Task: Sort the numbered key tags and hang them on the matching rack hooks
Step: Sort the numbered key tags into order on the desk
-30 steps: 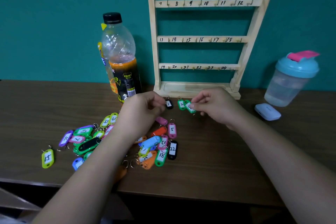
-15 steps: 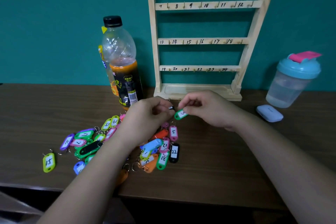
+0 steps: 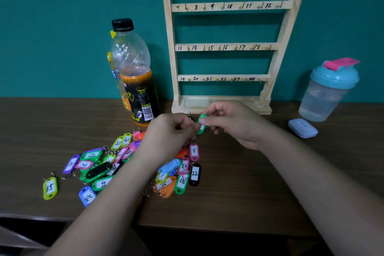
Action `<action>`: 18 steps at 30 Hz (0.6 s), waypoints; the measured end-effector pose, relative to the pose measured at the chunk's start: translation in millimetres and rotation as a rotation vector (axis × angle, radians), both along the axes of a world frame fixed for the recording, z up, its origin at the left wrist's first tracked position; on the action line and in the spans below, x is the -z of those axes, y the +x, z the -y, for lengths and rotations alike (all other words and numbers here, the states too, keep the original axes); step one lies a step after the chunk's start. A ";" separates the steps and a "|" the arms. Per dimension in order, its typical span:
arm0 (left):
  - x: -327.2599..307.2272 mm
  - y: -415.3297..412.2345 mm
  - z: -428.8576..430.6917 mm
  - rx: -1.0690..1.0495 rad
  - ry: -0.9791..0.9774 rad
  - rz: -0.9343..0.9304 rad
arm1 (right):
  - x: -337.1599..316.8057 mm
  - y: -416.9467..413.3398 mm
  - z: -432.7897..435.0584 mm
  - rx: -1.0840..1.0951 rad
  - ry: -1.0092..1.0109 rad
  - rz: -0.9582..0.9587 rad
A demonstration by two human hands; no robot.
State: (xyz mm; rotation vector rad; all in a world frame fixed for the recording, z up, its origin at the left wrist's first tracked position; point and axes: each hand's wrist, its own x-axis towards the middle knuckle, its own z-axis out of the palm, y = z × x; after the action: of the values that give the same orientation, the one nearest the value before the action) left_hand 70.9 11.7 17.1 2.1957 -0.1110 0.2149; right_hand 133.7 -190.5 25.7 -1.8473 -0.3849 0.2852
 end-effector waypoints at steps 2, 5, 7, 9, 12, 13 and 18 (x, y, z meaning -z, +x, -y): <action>1.1 1.4 3.1 -0.008 0.044 0.016 | 4.5 1.5 -2.4 0.003 0.078 -0.048; 3.1 3.4 4.2 -0.018 0.089 0.021 | 7.4 3.4 -2.2 0.059 0.089 -0.012; 2.0 5.1 1.1 -0.020 0.085 0.001 | 8.4 7.2 1.5 0.170 -0.040 0.091; 0.1 6.5 -5.5 -0.039 0.121 -0.011 | 11.8 12.2 6.0 0.270 -0.224 0.207; -0.7 9.1 -21.6 -0.087 0.259 0.010 | 20.6 18.5 9.2 0.325 -0.339 0.322; -0.1 10.5 -26.9 -0.097 0.297 0.022 | 23.5 20.4 9.4 0.335 -0.354 0.351; 2.5 11.2 -38.2 0.045 0.458 0.032 | 34.9 25.9 4.4 0.326 -0.409 0.436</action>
State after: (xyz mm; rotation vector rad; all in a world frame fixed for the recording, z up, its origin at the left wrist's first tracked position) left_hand 82.1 49.9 14.6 2.6419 -0.2473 0.2152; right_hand 159.6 -195.0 -9.2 -2.3408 -0.3291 -0.2909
